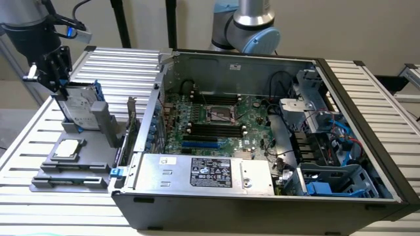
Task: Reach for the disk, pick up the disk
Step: 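Pick up the disk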
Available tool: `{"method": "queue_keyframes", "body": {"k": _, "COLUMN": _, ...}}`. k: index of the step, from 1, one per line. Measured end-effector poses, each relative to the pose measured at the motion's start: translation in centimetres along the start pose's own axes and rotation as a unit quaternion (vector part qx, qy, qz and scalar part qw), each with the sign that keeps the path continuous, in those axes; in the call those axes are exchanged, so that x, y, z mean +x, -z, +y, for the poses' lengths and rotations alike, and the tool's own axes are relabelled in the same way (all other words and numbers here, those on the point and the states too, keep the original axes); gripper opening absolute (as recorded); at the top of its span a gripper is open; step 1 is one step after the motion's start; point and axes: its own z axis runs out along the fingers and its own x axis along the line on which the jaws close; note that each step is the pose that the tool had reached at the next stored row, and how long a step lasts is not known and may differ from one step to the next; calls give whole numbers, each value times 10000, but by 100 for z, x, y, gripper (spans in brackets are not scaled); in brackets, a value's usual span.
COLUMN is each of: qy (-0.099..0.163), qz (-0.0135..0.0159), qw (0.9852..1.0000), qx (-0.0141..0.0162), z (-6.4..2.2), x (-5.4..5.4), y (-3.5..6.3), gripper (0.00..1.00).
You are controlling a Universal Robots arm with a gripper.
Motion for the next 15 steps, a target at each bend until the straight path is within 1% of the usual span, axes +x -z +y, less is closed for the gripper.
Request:
{"method": "queue_keyframes", "body": {"k": 6, "qy": -1, "qz": 0, "qw": 10000, "qx": 0, "z": 0, "x": 0, "y": -1, "gripper": 36}}
{"method": "queue_keyframes", "body": {"k": 7, "qy": -1, "qz": 0, "qw": 10000, "qx": 0, "z": 0, "x": 0, "y": -1, "gripper": 33}}
{"method": "queue_keyframes", "body": {"k": 15, "qy": -1, "qz": 0, "qw": 10000, "qx": 0, "z": 0, "x": 0, "y": -1, "gripper": 33}}
